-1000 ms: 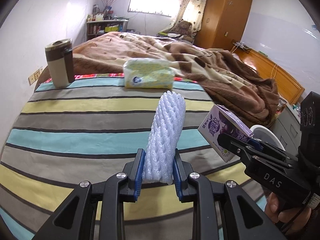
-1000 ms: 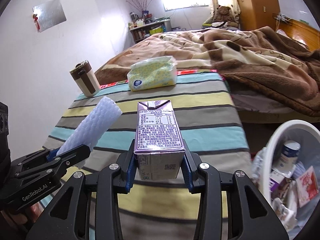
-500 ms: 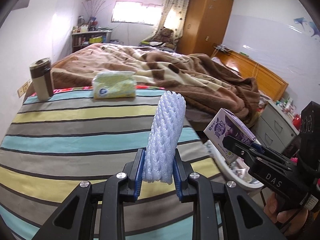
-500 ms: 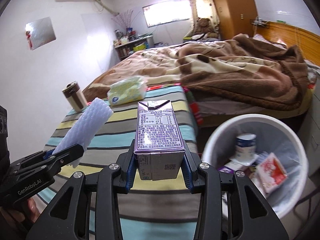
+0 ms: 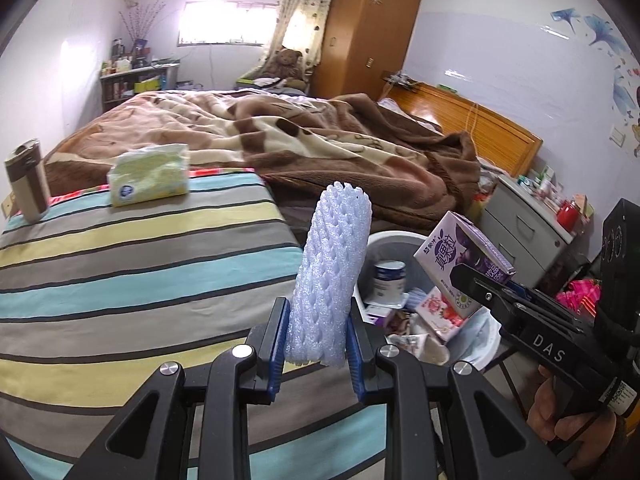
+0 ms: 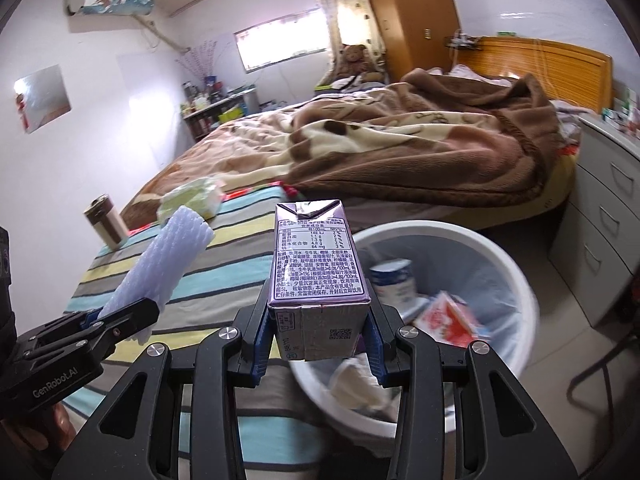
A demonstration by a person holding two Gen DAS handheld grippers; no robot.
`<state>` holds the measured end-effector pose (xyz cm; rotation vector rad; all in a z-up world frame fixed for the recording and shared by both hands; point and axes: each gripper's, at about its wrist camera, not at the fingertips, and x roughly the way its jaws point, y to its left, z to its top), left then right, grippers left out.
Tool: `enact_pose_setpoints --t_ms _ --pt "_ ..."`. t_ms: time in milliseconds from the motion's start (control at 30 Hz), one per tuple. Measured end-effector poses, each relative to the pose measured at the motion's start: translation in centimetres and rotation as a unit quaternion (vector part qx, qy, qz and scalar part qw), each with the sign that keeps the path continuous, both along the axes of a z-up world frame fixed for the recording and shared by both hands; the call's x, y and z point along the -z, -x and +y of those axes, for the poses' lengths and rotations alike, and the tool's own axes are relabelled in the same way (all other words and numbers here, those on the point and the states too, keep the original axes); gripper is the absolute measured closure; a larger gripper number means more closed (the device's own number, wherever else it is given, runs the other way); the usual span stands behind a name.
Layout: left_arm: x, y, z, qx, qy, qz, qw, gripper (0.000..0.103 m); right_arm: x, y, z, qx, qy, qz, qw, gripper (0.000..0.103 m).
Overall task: Collect trash
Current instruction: 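Carry the foam sleeve and purple milk carton over the wastebasket, then open both tools to drop the foam sleeve and milk carton into the wastebasket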
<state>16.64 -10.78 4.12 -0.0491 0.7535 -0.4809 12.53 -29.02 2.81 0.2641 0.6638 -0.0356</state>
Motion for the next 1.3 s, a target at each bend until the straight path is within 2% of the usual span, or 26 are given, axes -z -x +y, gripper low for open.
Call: enact_pose_setpoints --t_ms 367,500,900,933,967,1033,1300 --pt "1.7 -0.8 -6.1 0.044 -0.006 0.027 0.9987 0.076 1.6 0.3 -3.7 0.054 0.014 0.030 0.998 0.063" --pt "2.7 -1.2 -8.2 0.051 -0.018 0.033 0.9980 0.076 2.0 0.2 -4.9 0.066 0.014 0.040 0.997 0.063" --pt "3.8 -1.7 -11.3 0.065 -0.025 0.045 0.9966 0.074 3.2 -0.1 -6.2 0.073 0.018 0.065 0.995 0.062" --pt "3.9 -1.7 -11.3 0.064 -0.025 0.045 0.9966 0.072 3.2 0.0 -6.3 0.073 0.018 0.065 0.995 0.054" --pt "3.9 -1.6 -11.4 0.064 -0.026 0.044 0.9966 0.069 3.2 0.1 -6.3 0.073 0.017 0.065 0.995 0.040" --pt "3.8 -1.6 -11.4 0.064 -0.027 0.043 0.9967 0.055 3.1 0.3 -6.4 0.075 0.013 0.061 0.995 0.032" --pt "3.3 -1.1 -10.6 0.058 -0.023 0.040 0.9973 0.052 2.3 1.5 -6.4 0.086 0.008 0.048 0.995 0.032"
